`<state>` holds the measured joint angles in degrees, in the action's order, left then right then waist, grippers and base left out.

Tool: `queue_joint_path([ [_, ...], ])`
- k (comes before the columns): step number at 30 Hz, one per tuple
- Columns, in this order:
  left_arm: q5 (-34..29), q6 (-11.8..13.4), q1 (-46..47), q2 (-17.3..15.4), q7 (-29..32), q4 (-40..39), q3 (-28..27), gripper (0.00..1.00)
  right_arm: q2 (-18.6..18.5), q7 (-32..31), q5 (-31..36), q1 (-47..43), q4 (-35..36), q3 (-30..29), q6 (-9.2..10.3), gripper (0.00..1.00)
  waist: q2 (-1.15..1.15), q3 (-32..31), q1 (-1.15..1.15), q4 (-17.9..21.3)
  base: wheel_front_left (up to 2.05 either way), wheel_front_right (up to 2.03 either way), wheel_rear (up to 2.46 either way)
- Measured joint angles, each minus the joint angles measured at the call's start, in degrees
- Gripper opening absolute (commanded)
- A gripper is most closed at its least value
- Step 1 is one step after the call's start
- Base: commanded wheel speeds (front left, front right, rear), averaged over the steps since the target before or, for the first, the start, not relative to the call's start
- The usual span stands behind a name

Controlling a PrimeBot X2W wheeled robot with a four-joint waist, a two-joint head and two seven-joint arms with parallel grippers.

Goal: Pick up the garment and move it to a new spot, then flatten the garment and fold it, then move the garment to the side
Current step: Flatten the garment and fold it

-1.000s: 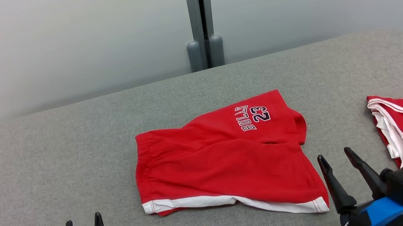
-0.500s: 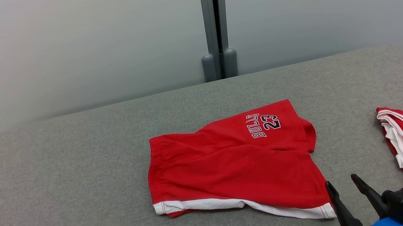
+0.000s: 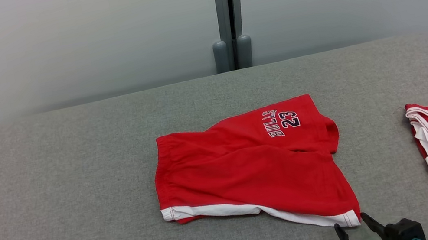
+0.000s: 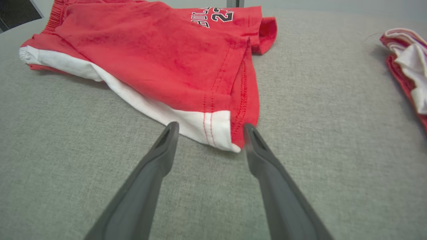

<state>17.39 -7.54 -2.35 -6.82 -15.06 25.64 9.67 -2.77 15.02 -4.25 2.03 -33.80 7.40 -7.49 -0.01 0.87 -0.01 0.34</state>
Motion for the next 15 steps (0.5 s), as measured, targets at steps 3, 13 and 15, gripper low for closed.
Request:
queue_joint_path([
  [3, 1.0, 0.0, 0.1, -0.3, 0.0, -0.1, 0.5, 1.0, 0.0, 0.0, 0.5, 0.8, -1.0, 0.1, 0.0, 1.0, 0.0, 0.7, 0.0, -0.4, 0.0, 0.0, 0.0],
  [13, 4.3, 0.0, 1.7, -2.7, 0.0, -1.0, 2.8, 1.0, 0.0, 0.0, 2.2, 4.1, -3.9, 1.8, 0.0, 1.0, 0.0, 3.6, 0.0, -1.9, 0.0, 0.0, 0.0],
  [15, 5.1, 0.0, 2.1, -3.2, 0.0, -1.3, 3.9, 1.0, 0.0, 0.0, 2.2, 4.8, -3.9, 2.0, 0.0, 0.94, 0.0, 4.2, 0.0, -1.8, 0.0, 0.0, 0.0],
])
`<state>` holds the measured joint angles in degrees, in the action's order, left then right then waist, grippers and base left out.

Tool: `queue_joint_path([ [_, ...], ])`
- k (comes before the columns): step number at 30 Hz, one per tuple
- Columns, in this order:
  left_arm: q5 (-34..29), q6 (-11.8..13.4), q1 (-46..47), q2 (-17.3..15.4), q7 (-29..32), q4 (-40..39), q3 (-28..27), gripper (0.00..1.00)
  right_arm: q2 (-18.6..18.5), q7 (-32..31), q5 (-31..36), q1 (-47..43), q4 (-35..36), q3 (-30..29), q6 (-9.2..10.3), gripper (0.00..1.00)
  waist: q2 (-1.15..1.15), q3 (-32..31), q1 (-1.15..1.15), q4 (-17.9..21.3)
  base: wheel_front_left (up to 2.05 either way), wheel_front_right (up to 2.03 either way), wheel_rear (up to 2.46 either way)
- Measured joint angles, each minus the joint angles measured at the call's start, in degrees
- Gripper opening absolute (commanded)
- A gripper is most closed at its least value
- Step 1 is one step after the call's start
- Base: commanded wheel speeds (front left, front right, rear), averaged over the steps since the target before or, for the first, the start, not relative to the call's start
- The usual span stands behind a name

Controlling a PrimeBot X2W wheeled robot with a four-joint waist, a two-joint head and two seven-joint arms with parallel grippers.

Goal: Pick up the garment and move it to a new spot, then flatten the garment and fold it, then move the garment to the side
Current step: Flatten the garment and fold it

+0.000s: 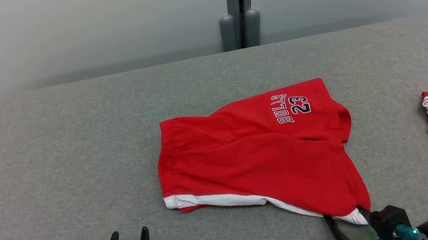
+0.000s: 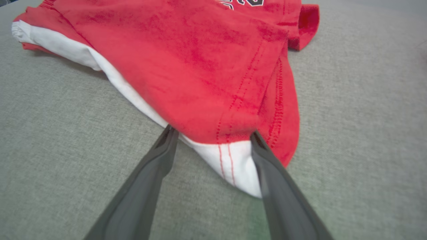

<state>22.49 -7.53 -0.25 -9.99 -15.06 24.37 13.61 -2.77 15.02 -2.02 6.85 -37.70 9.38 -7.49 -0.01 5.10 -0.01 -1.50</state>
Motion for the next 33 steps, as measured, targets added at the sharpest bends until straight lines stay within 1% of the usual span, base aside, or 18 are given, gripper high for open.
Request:
queue_joint_path([
  [1, 0.3, 0.0, 0.5, -0.1, 0.0, -0.2, 0.6, 1.0, 0.0, 0.0, 0.2, 0.2, 0.0, 0.0, 0.0, 0.86, 0.0, 0.3, 0.0, 0.1, 0.0, 0.0, 0.0],
  [2, 0.8, 0.0, 0.8, -0.4, 0.0, -0.4, 1.3, 1.0, 0.0, 0.0, 0.3, 0.2, -0.1, 0.0, 0.0, 0.86, 0.0, 0.5, 0.0, 0.2, 0.0, 0.0, 0.0],
  [3, 1.3, 0.0, 1.0, -0.6, 0.0, -0.6, 2.0, 1.0, 0.0, 0.0, 0.3, 0.2, 0.0, -0.1, 0.0, 0.47, 0.0, 0.7, 0.0, 0.3, 0.0, 0.0, 0.0],
  [4, 1.6, 0.0, 1.1, -0.7, 0.0, -1.0, 2.6, 1.0, 0.0, 0.0, 0.3, 0.2, 0.0, 0.0, 0.0, 0.47, 0.0, 1.0, 0.0, 0.5, 0.0, 0.0, 0.0],
  [5, 2.2, 0.0, 1.2, -1.0, 0.0, -1.5, 3.6, 1.0, 0.0, 0.0, 0.3, 0.2, 0.0, 0.0, 0.0, 0.39, 0.0, 1.1, 0.0, 0.7, 0.0, 0.0, 0.0],
  [6, 2.8, 0.0, 1.5, -1.2, 0.0, -1.9, 4.2, 1.0, 0.0, 0.0, 0.3, 0.2, 0.1, 0.0, 0.0, 0.34, 0.0, 1.3, 0.0, 1.0, 0.0, 0.0, 0.0],
  [8, 4.2, 0.0, 1.8, -1.8, 0.0, -2.8, 5.7, 1.0, 0.0, 0.0, 0.2, 0.2, 0.5, 0.0, 0.0, 0.0, 0.0, 1.7, 0.01, 1.6, 0.0, 0.0, 0.0],
  [12, 7.3, 0.0, 2.8, -3.7, 0.0, -4.2, 9.8, 1.0, 0.0, 0.0, -0.7, 0.3, 2.2, 0.2, 0.0, 0.0, 0.0, 2.8, 0.0, 2.8, 0.0, 0.0, 0.0],
  [16, 11.1, 0.0, 4.4, -6.6, 0.0, -4.1, 14.3, 1.0, 0.0, 0.0, -1.2, 0.9, 3.4, 0.7, 0.0, 0.0, 0.0, 4.0, 0.0, 4.0, 0.0, 0.0, 0.0],
  [20, 13.5, 0.0, 6.8, -9.1, 0.0, -3.5, 16.1, 1.0, 0.0, 0.0, -1.5, 1.2, 4.4, 1.1, 0.0, 0.0, 0.0, 5.4, 0.0, 5.1, 0.0, 0.0, 0.0],
  [25, 16.2, 0.0, 8.6, -11.0, 0.0, -2.5, 17.8, 1.0, 0.0, 0.0, -1.7, 1.5, 5.4, 1.3, 0.0, 0.0, 0.0, 6.8, 0.01, 6.2, 0.0, 0.0, 0.0],
  [33, 21.6, 0.0, 11.2, -13.9, 0.0, -2.3, 23.0, 1.0, 0.0, 0.0, -2.5, 2.3, 7.2, 2.2, -0.01, 0.0, 0.0, 9.2, 0.01, 7.6, 0.0, 0.0, 0.0],
])
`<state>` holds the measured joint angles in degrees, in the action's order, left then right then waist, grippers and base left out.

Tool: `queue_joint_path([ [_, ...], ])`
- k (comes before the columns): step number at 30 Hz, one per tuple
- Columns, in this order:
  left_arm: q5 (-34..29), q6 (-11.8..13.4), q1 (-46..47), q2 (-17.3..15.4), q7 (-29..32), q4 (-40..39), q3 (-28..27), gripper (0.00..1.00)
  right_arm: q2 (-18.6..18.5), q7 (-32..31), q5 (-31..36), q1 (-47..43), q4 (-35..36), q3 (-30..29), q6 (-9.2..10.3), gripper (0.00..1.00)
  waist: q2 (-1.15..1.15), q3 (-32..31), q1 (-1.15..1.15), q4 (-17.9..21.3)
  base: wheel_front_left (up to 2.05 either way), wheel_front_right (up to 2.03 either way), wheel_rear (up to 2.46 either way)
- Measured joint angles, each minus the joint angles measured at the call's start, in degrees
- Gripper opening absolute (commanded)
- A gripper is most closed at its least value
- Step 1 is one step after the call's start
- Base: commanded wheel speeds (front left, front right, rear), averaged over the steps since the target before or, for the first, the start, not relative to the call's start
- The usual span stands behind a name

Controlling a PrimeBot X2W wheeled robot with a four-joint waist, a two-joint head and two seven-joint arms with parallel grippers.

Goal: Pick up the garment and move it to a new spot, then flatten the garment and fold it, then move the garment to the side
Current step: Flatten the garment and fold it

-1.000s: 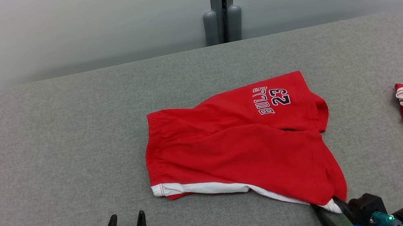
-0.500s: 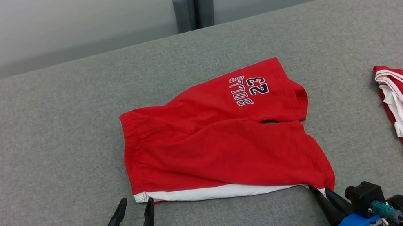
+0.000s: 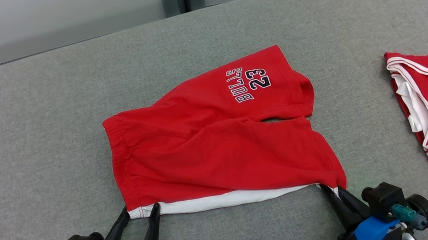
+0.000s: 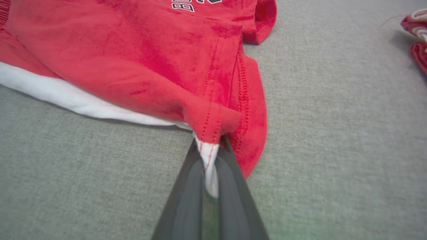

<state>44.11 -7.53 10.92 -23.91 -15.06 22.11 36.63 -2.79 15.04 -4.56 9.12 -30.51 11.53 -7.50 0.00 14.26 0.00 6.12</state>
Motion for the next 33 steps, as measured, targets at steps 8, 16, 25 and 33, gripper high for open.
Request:
queue_joint_path([
  [8, 1.7, 0.0, 1.3, -1.5, 0.0, -2.2, 3.0, 0.76, 0.0, 0.0, -0.1, 0.1, 1.0, 0.4, 0.01, 0.0, 0.0, 1.5, 0.0, 0.3, 0.0, 0.0, 0.0],
  [16, 3.7, 0.0, 1.3, -2.8, 0.0, -3.7, 6.7, 0.0, 0.0, 0.1, -1.0, 0.4, 1.8, -1.0, 0.01, 0.0, 0.0, 0.5, -0.01, -0.2, 0.0, 0.0, 0.0],
  [25, 1.9, 0.0, 2.0, -1.4, 0.0, -9.6, 2.7, 0.0, 0.0, 0.1, -4.9, 1.8, 6.4, -2.0, 0.01, 0.0, 0.01, -6.7, 0.01, -1.9, 0.0, 0.0, 0.0],
  [33, -2.1, 0.0, 12.0, -3.6, 0.0, -15.7, -1.4, 0.0, 0.0, 0.1, -5.7, 11.5, 11.5, -2.3, 0.01, 0.0, 0.02, -14.6, 0.01, -2.4, 0.0, 0.0, 0.0],
])
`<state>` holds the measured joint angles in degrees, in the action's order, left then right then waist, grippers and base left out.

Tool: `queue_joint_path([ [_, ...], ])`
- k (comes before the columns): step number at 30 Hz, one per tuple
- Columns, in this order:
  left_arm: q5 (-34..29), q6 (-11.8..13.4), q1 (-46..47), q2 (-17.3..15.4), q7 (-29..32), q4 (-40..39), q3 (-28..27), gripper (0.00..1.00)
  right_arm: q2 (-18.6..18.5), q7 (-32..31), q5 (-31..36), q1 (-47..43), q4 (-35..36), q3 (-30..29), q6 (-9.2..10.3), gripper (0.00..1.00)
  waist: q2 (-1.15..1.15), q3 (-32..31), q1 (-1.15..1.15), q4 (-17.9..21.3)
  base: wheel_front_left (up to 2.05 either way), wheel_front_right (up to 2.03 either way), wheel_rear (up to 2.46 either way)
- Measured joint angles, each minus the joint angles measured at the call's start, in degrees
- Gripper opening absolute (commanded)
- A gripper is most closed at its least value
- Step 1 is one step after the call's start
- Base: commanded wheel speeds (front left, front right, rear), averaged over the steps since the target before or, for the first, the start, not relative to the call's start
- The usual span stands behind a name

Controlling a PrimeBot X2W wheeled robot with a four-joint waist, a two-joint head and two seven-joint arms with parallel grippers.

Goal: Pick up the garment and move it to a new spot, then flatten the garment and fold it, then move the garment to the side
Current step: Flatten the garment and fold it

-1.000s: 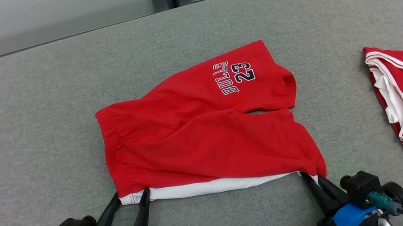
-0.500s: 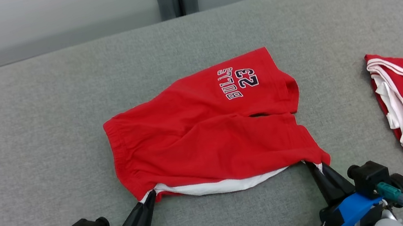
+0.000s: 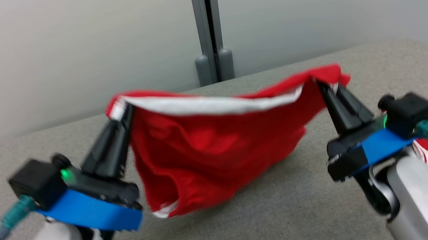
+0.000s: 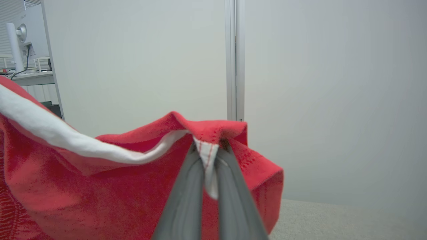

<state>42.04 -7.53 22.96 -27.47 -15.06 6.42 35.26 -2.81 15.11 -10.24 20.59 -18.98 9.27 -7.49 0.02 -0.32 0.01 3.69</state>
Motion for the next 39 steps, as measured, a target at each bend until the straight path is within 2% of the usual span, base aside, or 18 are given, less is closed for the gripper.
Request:
queue_joint_path([
  [5, -0.7, 0.0, 7.5, -2.8, 0.0, -1.1, -1.6, 0.0, 0.0, 0.0, -0.4, 6.6, 0.9, -1.0, 0.0, 0.0, 0.0, -1.9, 0.0, -0.5, 0.0, 0.0, 0.0],
  [11, -0.1, 0.0, 13.4, -5.1, 0.0, 2.2, -1.4, 0.0, 0.0, 0.0, 0.3, 14.2, -2.1, -0.4, 0.0, 0.0, 0.0, 0.0, -0.01, -1.2, 0.0, 0.0, 0.0],
  [17, -0.1, 0.0, 20.9, -6.8, 0.0, 5.2, -1.1, 0.0, 0.1, 0.0, 2.2, 24.4, -7.4, 1.3, -0.01, 0.0, -0.02, 7.1, -0.03, 0.0, 0.0, 0.0, 0.0],
  [21, -1.2, 0.0, 27.1, -7.2, 0.0, 4.4, -4.5, 0.0, 0.0, 0.0, 5.1, 33.3, -8.7, -0.3, -0.01, 0.0, -0.04, 12.3, -0.04, 0.0, 0.0, 0.0, 0.0],
  [24, -0.1, 0.0, 28.6, -7.2, 0.0, 3.8, -5.1, 0.0, 0.0, 0.0, 6.7, 36.3, -9.3, -1.4, -0.01, 0.0, -0.04, 15.0, -0.03, -1.2, 0.0, 0.0, 0.0],
  [28, 2.8, 0.0, 24.7, -6.5, 0.0, 5.2, -2.5, 0.0, 0.1, 0.0, 5.6, 34.2, -11.6, -0.8, -0.01, 0.0, -0.04, 16.7, -0.02, -3.0, 0.0, 0.0, 0.0],
  [33, 5.5, 0.0, 13.9, -4.1, 0.0, 7.7, 4.4, 0.0, 0.0, -0.1, 1.4, 23.6, -16.8, 2.8, -0.01, 0.0, -0.04, 16.5, -0.02, -3.2, 0.0, 0.0, 0.0],
  [39, 8.3, 0.0, -0.9, -0.4, 0.0, 11.7, 8.7, 0.0, 0.0, -0.1, -3.6, 9.4, -19.8, 4.1, 0.0, 0.0, -0.02, 14.9, -0.01, -2.9, 0.0, 0.0, 0.0],
])
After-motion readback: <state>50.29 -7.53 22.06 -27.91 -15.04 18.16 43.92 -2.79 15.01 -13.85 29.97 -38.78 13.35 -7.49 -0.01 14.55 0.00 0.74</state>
